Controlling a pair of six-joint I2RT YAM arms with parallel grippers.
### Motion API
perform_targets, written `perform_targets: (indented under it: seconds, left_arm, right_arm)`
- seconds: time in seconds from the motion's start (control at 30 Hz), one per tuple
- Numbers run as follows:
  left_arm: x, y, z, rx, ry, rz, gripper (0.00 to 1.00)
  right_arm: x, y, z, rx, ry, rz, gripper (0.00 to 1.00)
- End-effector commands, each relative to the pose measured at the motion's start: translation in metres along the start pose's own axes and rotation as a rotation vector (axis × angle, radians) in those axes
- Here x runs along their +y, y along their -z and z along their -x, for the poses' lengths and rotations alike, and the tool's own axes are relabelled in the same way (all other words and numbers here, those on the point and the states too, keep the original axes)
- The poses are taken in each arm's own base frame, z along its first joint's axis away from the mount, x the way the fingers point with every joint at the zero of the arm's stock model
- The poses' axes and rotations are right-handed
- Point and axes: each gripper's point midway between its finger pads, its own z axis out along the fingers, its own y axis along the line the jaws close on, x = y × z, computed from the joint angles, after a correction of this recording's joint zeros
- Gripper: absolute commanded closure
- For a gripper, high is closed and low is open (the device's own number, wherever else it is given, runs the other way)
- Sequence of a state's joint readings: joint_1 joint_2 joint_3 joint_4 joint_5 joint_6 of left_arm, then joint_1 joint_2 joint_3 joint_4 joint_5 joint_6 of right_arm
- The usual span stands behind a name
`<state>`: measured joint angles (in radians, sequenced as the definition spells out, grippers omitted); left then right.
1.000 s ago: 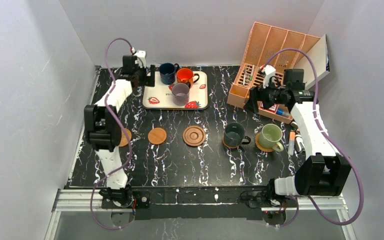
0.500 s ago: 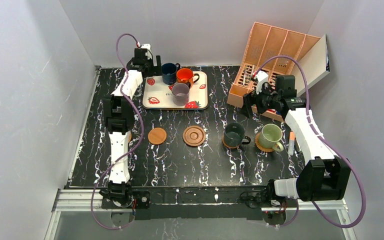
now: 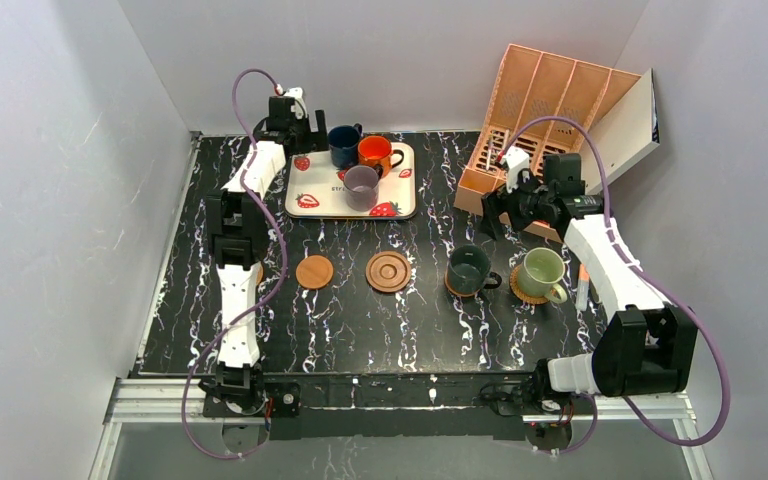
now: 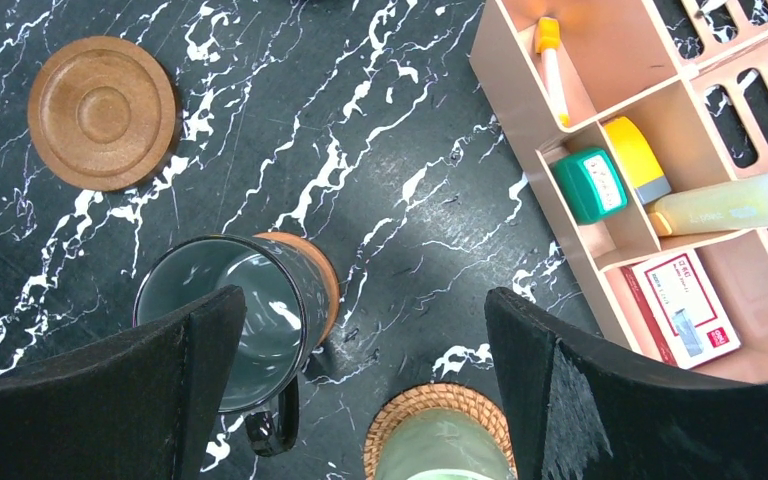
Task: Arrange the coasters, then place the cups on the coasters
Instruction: Move the cup to the tray.
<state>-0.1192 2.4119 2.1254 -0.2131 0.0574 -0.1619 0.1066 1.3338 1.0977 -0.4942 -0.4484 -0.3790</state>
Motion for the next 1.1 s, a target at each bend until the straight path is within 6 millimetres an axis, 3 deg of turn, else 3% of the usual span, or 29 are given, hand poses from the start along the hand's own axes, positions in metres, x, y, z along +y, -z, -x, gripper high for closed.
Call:
perform_targets:
  seconds: [0.0,0.3,0.6,0.93,1.07]
  left_arm:
    - [-0.04,0.045,0.051,-0.097,0.003,-0.152,0.02]
    - [-0.047,0.064,0.066,-0.146,-0.018,-0.183,0.02]
    - [-0.04,0.026,0.045,-0.128,0.03,-0.108,0.02]
    - [-0.053,0.001,0.032,-0.116,-0.058,-0.048,0.02]
    - [-0.036,-0.006,0.025,-0.123,-0.091,0.113,0.02]
  right_arm:
    - [-0.003,-0.007,0.001,0.001,0.041,-0.013,0.01]
    - [0.0,-0.015,-0.004,0.028,0.067,-0.017,0.01]
    - [0.001,-0.018,-0.006,0.041,0.075,-0.026,0.01]
    - [-0.002,-0.02,-0.01,0.055,0.075,-0.037,0.01]
    - [-0.001,-0.019,-0.011,0.055,0.077,-0.036,0.01]
